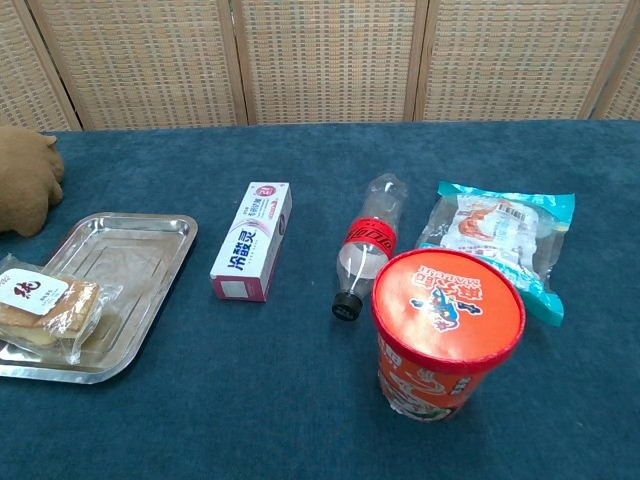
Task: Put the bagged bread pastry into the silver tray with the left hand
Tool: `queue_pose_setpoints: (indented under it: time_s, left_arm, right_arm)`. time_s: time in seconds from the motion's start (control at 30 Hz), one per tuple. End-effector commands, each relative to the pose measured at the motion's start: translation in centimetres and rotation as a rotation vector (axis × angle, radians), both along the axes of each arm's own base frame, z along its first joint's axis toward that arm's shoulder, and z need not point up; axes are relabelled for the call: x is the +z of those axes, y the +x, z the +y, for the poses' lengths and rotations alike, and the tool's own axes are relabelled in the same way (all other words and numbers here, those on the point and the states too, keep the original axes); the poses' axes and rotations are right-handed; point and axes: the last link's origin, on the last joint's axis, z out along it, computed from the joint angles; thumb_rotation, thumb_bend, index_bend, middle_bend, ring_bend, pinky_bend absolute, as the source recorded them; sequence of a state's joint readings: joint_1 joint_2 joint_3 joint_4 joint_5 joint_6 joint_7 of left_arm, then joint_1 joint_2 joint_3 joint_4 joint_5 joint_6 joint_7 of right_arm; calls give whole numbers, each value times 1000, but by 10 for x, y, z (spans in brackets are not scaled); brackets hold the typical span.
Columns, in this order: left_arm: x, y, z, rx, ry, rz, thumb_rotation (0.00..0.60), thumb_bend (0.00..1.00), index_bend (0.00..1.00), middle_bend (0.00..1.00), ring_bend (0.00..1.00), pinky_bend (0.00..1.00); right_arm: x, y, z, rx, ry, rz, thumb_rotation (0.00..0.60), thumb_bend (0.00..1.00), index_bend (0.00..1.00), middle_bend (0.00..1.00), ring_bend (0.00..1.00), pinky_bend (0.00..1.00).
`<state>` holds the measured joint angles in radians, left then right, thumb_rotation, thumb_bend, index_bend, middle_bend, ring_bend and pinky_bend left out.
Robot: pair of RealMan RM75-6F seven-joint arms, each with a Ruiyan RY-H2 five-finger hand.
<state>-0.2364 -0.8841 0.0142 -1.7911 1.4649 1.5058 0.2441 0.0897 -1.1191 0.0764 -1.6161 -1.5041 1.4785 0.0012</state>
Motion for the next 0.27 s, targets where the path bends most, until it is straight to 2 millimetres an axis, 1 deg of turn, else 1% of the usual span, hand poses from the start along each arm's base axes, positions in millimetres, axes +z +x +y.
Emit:
queue_pose_setpoints:
  time_s: [0.03, 0.17, 0.27]
  left_arm:
    - [24, -7, -29, 45, 119, 27, 600, 228, 0, 0, 0, 0]
    - [28, -18, -42, 49, 155, 25, 600, 229, 0, 0, 0, 0]
    - [29, -25, -42, 55, 171, 40, 600, 229, 0, 0, 0, 0]
  right_arm:
    - [0, 3, -1, 6, 0, 0, 600, 95, 165, 0, 0, 0]
    - [-3, 8, -1, 11, 12, 12, 600, 95, 165, 0, 0, 0]
    - [-5, 9, -3, 5, 19, 15, 600, 95, 165, 0, 0, 0]
